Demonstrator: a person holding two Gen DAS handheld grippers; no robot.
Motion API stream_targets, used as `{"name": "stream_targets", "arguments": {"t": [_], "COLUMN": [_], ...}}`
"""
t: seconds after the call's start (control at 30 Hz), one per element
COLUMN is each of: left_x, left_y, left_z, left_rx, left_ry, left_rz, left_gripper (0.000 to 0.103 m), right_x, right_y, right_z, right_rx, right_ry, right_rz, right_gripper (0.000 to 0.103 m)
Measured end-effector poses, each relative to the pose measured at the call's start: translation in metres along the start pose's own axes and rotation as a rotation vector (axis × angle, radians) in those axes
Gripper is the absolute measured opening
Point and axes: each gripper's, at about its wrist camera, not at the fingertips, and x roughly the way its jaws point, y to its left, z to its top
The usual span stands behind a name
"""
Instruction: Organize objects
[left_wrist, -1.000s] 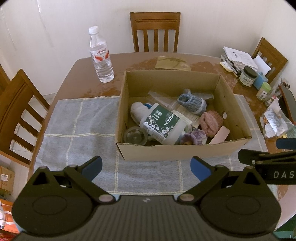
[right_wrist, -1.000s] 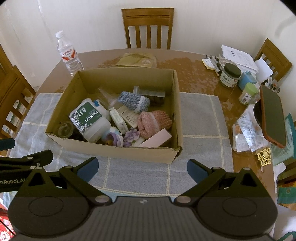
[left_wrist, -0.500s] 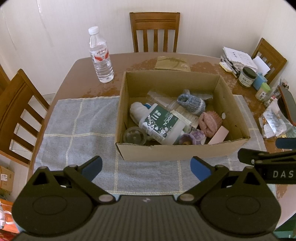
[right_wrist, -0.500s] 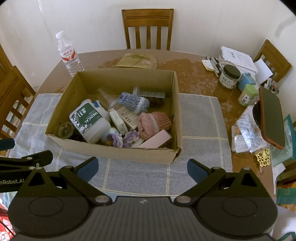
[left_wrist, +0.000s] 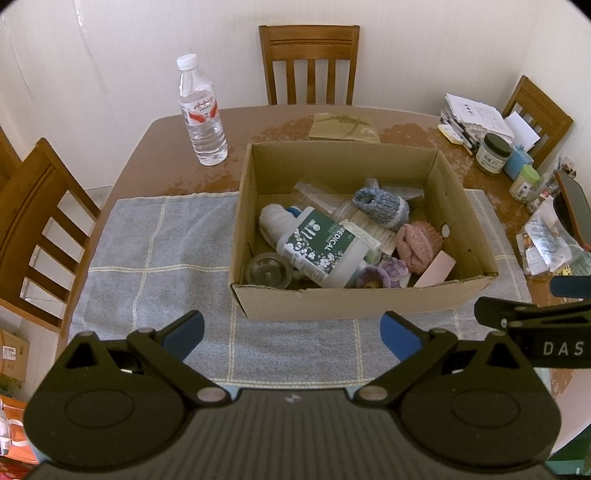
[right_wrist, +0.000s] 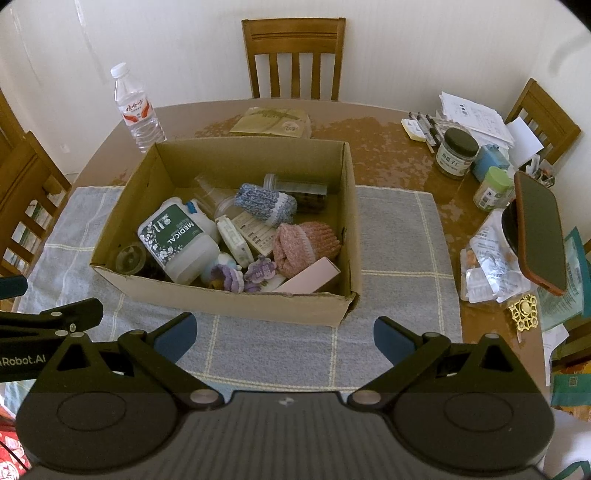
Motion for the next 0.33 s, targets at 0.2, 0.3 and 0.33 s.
{"name": "stream_targets", "arguments": {"t": [0.2,0.3,0.33], "left_x": [-0.0014,-0.0012,-0.0012], "left_y": [-0.0008,-0.0007,-0.0007], "left_z": [0.0000,0.0002,0.0002], "left_rx": [-0.002,-0.001,-0.001], "left_ry": [0.001,0.001,0.001], "left_rz": [-0.002,-0.002,-0.001], "left_gripper": [0.101,0.101,0.101], "right_x": [0.0002,0.0001,0.0000], "right_y": [-0.0005,-0.0004,-0.0005], "right_z": [-0.0002,-0.0002,-0.0002], "right_rx": [0.000,0.000,0.000], "right_ry": [0.000,-0.001,0.000], "right_rz": [0.001,0.001,0.001], "right_gripper": [0.103,0.103,0.103]}}
